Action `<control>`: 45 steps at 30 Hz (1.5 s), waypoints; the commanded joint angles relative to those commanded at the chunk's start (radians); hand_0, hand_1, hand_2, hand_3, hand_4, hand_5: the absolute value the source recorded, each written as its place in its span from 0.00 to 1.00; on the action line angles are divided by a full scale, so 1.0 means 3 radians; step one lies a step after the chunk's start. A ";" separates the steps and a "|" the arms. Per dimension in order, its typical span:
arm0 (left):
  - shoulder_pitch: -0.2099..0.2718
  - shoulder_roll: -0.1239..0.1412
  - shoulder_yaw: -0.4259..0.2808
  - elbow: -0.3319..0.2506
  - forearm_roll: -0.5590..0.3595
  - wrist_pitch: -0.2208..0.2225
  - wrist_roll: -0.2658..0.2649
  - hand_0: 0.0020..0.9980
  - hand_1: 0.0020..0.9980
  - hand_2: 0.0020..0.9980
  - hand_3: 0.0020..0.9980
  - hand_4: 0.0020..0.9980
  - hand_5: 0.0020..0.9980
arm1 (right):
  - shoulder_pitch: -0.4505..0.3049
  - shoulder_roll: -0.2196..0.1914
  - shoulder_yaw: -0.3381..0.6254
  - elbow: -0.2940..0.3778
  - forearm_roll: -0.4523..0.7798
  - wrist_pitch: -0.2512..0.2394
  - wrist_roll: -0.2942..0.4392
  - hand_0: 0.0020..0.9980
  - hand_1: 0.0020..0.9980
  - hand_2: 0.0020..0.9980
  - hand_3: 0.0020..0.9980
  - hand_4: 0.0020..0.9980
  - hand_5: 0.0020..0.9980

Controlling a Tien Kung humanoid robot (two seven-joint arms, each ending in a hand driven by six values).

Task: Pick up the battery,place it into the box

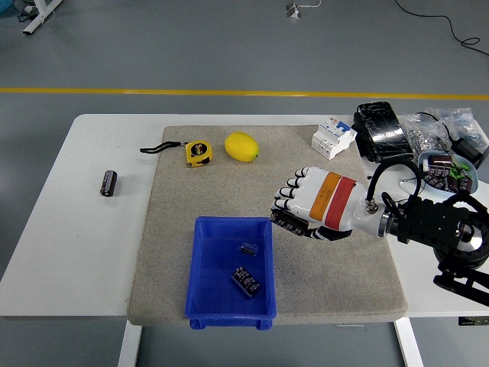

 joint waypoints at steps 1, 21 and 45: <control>0.0000 0.0000 -0.0005 0.0000 0.0007 -0.0002 0.0002 0.68 0.63 0.68 0.62 0.62 0.70 | -0.0022 0.0005 0.0046 0.0021 0.0000 -0.0017 -0.0009 0.46 0.59 0.73 0.48 0.81 0.15; 0.0019 0.0006 -0.0059 -0.0001 0.0102 -0.0017 0.0024 0.68 0.63 0.68 0.62 0.62 0.70 | -0.0335 0.0267 0.0071 0.0385 0.1714 -0.0450 -0.0318 0.45 0.60 0.72 0.49 0.82 0.15; -0.0010 0.0023 -0.0042 -0.0003 0.0095 -0.0013 0.0028 0.68 0.63 0.68 0.62 0.62 0.70 | -0.0168 0.0618 -0.0234 0.0245 0.2068 -0.0241 -0.0777 0.49 0.63 0.77 0.84 0.95 0.20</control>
